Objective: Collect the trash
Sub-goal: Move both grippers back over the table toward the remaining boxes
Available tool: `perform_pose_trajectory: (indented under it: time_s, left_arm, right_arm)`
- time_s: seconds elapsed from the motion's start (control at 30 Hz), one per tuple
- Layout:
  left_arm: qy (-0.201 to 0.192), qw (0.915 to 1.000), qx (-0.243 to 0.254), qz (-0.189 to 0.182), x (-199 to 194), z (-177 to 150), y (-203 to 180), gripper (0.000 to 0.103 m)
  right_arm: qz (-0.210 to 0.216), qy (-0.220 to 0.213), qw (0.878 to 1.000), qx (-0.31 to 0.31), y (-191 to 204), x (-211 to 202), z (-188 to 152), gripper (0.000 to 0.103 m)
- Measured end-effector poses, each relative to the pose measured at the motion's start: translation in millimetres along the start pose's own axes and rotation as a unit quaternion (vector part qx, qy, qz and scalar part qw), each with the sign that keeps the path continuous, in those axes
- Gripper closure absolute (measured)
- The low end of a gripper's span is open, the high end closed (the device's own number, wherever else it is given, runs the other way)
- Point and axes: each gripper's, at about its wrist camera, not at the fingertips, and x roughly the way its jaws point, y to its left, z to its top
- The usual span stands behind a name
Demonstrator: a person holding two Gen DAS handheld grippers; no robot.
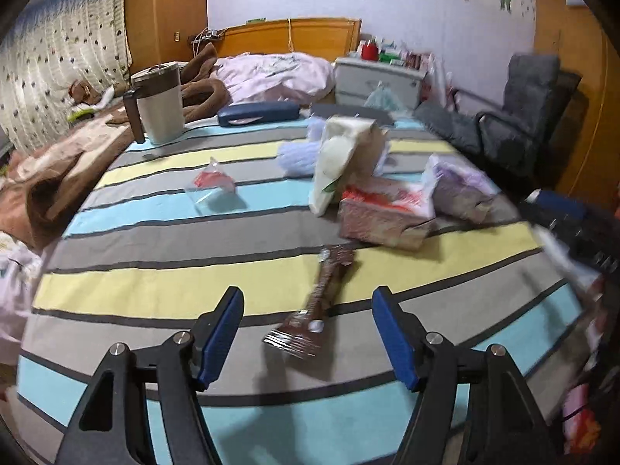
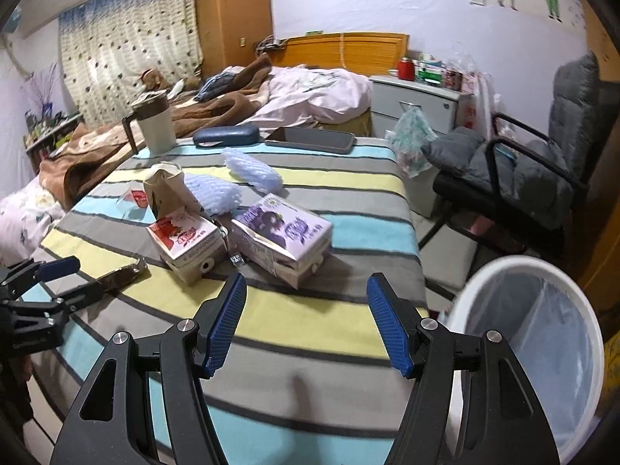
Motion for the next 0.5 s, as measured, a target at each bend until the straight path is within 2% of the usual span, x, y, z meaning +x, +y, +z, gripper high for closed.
perform_pose_trajectory:
  time_s: [0.1, 0.2, 0.5]
  left_arm:
    - [0.01, 0.9999, 0.004, -0.009, 9, 1, 4, 0.032]
    - [0.021, 0.9993, -0.016, -0.025, 18, 2, 11, 0.032]
    - [0.035, 0.9984, -0.014, -0.041, 28, 4, 7, 0.032]
  right_arm:
    - [0.0, 0.005, 1.0, -0.028, 1, 7, 5, 0.037]
    - [0.001, 0.012, 0.999, -0.042, -2, 15, 10, 0.037]
    - [0.067, 0.023, 0.995, -0.064, -2, 39, 28, 0.037]
